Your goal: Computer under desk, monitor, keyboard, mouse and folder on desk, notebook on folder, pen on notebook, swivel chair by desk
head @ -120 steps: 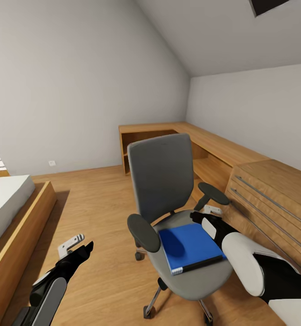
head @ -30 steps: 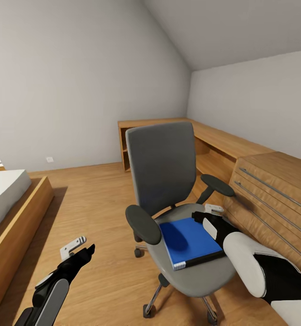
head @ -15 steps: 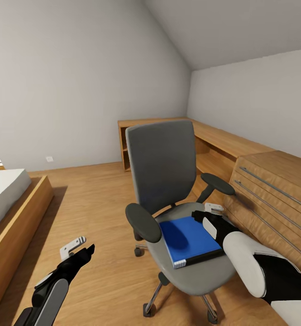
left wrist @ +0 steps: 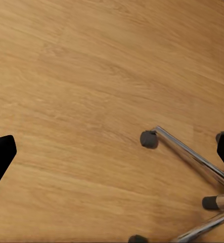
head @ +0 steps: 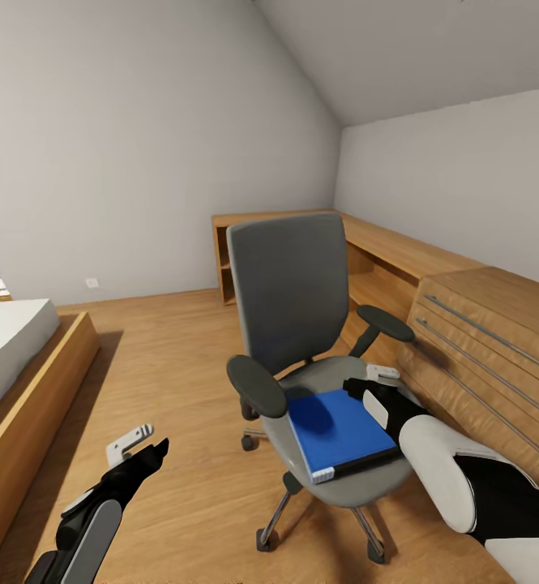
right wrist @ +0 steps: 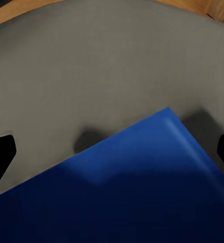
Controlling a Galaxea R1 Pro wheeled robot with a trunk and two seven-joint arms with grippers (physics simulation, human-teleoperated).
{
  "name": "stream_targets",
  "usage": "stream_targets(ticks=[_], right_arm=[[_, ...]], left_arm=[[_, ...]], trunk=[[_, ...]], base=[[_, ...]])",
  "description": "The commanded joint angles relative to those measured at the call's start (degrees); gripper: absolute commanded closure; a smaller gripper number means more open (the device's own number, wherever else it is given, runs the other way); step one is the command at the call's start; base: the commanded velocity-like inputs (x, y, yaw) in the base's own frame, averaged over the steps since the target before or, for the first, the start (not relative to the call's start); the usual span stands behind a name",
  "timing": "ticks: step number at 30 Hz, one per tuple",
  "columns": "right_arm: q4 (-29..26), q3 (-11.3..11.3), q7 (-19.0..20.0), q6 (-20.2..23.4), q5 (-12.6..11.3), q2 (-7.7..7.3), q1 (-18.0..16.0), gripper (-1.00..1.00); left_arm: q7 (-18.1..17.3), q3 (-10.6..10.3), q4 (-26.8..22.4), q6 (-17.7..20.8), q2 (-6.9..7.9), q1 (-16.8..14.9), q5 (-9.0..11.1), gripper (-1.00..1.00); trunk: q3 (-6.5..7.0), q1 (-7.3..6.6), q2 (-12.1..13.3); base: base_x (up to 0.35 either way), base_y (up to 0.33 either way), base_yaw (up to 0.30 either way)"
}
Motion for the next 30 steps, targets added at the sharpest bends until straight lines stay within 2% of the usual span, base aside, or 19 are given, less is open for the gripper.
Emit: stream_targets(ticks=[1, 7, 15, 30], right_arm=[[0.1, -0.4, -0.2, 0.2, -0.8, 0.01, 0.0, -1.0], [0.0, -0.4, -0.2, 0.2, -0.8, 0.01, 0.0, -1.0], [0.0, -0.4, -0.2, 0.2, -0.8, 0.01, 0.0, -1.0], [0.0, -0.4, -0.2, 0.2, -0.8, 0.01, 0.0, -1.0]], left_arm=[[0.6, -0.1, -0.1, 0.0, 0.05, 0.0, 0.6, -1.0], [0.6, -0.1, -0.1, 0.0, 0.05, 0.0, 0.6, -1.0], [0.6, -0.1, -0.1, 0.0, 0.03, 0.0, 0.6, -1.0], [0.6, -0.1, -0.1, 0.0, 0.03, 0.0, 0.6, -1.0]], trunk=[[-0.07, -0.01, 0.0], [-0.07, -0.01, 0.0], [-0.07, -0.01, 0.0], [-0.07, -0.01, 0.0]], base=[[-0.067, 0.0, 0.0], [-0.043, 0.0, 0.0], [-0.209, 0.0, 0.0], [-0.029, 0.0, 0.0]])
